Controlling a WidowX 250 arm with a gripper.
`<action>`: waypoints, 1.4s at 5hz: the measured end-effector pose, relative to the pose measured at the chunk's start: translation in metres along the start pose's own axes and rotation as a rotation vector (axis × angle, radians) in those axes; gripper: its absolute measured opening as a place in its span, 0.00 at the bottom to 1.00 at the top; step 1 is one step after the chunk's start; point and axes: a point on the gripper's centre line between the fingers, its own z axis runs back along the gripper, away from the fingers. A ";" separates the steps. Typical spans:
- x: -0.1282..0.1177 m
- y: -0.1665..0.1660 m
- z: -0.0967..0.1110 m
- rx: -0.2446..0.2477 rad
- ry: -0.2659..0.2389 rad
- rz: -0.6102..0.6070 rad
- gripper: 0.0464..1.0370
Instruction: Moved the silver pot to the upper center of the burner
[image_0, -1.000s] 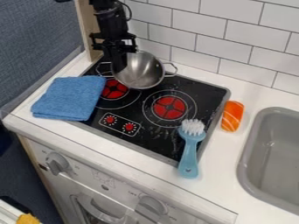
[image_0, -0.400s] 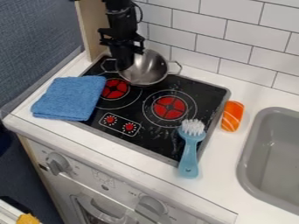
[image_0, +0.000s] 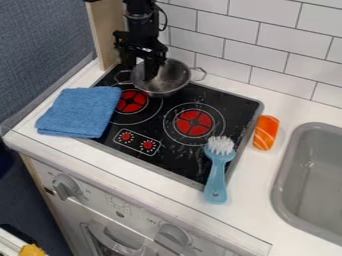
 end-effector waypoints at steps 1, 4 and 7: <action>-0.004 0.000 0.001 0.007 0.000 0.019 0.98; -0.026 -0.027 0.066 0.046 -0.093 0.035 0.97; -0.061 -0.120 0.093 0.032 -0.139 0.115 0.96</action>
